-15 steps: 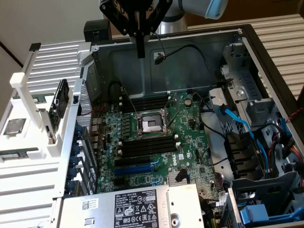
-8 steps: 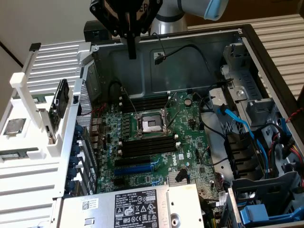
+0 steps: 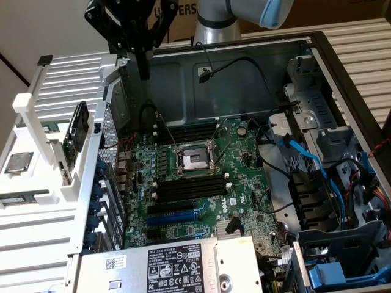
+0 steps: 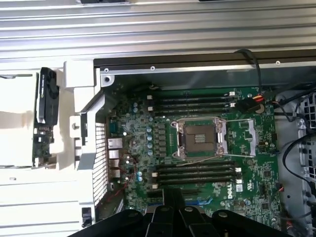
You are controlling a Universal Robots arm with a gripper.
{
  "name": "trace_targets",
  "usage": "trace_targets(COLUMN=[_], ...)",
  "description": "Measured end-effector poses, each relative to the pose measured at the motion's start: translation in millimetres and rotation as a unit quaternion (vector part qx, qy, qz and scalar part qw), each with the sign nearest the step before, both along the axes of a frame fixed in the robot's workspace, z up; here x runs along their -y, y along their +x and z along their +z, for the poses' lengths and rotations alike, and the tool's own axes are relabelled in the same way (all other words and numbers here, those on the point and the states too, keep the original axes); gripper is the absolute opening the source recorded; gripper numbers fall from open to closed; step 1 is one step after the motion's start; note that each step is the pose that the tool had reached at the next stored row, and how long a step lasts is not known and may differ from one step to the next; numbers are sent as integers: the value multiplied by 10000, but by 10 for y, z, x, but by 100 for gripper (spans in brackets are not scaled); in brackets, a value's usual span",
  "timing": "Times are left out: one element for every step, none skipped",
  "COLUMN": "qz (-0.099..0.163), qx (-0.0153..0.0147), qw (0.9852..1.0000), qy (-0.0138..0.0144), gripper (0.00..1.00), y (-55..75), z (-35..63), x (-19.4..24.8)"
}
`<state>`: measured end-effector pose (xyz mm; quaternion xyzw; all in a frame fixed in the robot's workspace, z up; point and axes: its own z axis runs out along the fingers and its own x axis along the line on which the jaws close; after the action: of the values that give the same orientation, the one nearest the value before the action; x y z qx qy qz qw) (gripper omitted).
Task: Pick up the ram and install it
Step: 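Reach for the ram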
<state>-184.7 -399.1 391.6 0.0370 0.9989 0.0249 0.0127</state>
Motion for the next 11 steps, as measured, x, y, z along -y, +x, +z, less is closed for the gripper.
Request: trace_targets(qz=[0,0,0,0,0,0,0,0,0,0,0], qx=[2,3,5,7,11,16,30,35,41,44,45], qw=[10000,10000,10000,10000,10000,10000,10000,10000,10000,10000,10000], qy=[1,0,0,1,1,1,2,2,4,9,12], gripper=[11,11,11,11,11,11,11,11,11,11,11], y=[-46,-91,-135,-179,-229,-270,-409,-456,-546,-636,-683], z=[-1,-1,-2,-3,-4,-5,-9,-11,-11,-12,-12], x=[0,0,1,1,1,2,2,2,3,4,5])
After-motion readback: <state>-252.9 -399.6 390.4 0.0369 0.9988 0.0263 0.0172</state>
